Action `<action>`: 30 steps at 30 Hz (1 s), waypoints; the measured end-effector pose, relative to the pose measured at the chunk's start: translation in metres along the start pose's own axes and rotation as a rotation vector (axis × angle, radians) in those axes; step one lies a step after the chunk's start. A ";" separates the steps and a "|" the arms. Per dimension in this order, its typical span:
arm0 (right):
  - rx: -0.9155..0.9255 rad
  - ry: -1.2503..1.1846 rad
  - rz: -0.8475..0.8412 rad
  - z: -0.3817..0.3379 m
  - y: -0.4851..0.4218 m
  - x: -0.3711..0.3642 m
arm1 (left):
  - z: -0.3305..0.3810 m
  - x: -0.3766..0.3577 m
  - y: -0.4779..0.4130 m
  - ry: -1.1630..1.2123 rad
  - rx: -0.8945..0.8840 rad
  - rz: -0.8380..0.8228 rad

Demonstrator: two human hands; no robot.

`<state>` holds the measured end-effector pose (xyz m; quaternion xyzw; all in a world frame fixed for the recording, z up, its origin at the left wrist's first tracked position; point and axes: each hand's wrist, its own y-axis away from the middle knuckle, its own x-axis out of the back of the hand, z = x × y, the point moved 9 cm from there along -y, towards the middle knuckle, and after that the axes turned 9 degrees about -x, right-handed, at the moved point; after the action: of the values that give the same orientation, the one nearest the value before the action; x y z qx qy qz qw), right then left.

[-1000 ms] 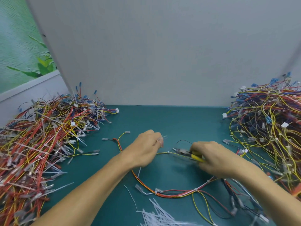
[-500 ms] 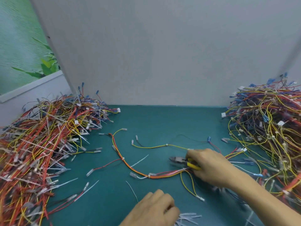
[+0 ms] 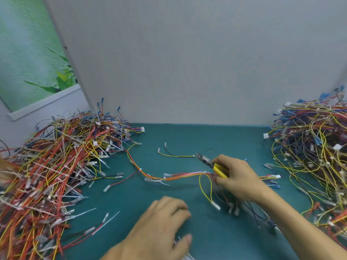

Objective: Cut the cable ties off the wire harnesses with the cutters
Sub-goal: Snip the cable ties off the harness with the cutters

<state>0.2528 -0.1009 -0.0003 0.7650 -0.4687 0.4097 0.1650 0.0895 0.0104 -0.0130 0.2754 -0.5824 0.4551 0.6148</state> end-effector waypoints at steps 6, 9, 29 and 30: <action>-0.100 -0.071 0.147 0.005 -0.010 0.024 | -0.087 -0.022 -0.020 -0.125 0.245 -0.117; -0.133 -0.058 0.122 0.010 -0.013 0.017 | -0.109 -0.036 -0.015 -0.135 0.316 -0.204; -0.228 0.274 -0.143 0.019 0.009 -0.009 | -0.042 -0.006 0.051 0.112 0.313 0.216; -0.277 0.298 -0.078 0.023 0.009 0.003 | -0.056 0.001 0.045 0.129 0.364 0.232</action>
<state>0.2566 -0.1214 -0.0135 0.6835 -0.4610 0.4432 0.3519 0.0759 0.0792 -0.0300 0.2830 -0.4779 0.6370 0.5346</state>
